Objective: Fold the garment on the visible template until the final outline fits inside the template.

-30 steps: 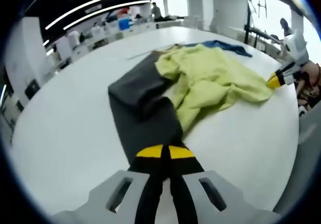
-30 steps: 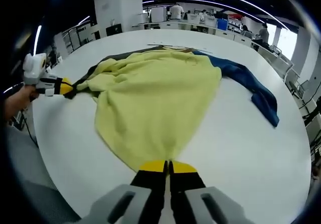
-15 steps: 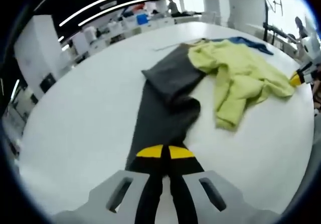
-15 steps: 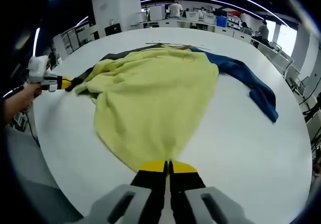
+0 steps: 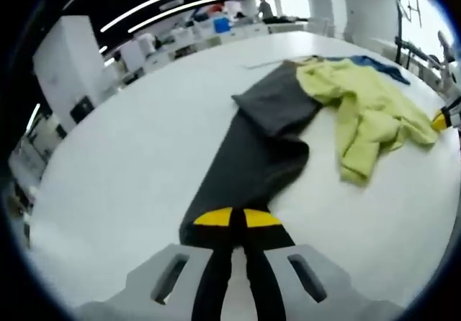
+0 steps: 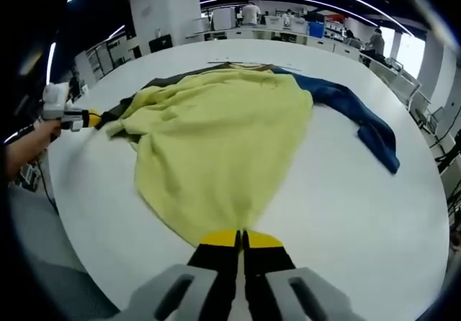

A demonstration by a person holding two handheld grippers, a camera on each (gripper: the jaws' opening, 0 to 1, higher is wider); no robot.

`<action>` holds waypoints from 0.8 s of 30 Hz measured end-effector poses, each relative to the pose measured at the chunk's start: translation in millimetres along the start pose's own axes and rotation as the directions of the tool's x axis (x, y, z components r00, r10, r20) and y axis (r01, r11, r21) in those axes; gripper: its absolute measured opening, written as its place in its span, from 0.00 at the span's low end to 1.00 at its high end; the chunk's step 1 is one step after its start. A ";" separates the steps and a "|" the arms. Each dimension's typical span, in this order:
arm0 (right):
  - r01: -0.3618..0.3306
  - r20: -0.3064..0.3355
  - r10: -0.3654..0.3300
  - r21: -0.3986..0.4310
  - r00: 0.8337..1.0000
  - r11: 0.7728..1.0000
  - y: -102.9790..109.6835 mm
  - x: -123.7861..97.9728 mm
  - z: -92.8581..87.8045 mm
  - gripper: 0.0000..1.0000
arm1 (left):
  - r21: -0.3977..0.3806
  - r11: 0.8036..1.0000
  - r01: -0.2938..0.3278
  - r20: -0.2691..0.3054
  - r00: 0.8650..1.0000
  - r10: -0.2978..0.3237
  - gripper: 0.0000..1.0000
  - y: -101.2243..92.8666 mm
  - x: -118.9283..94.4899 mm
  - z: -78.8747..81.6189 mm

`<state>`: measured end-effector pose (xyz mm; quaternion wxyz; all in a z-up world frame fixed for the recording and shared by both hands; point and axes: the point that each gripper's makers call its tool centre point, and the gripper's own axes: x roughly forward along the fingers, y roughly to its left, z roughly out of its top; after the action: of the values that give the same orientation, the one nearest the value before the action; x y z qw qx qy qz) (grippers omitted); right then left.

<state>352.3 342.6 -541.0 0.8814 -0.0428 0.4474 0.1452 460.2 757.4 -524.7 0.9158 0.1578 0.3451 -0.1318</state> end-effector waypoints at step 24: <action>0.006 0.008 -0.006 0.025 1.000 1.000 0.1 0.0 -0.1 0.00 | 0.083 0.952 0.295 0.091 0.949 -0.302 0.30 -110.8 -25.1 28.1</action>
<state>352.2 342.7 -541.1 0.8840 -0.0326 0.4457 0.1371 419.7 648.7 -509.7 0.8959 0.1282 0.3126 -0.2884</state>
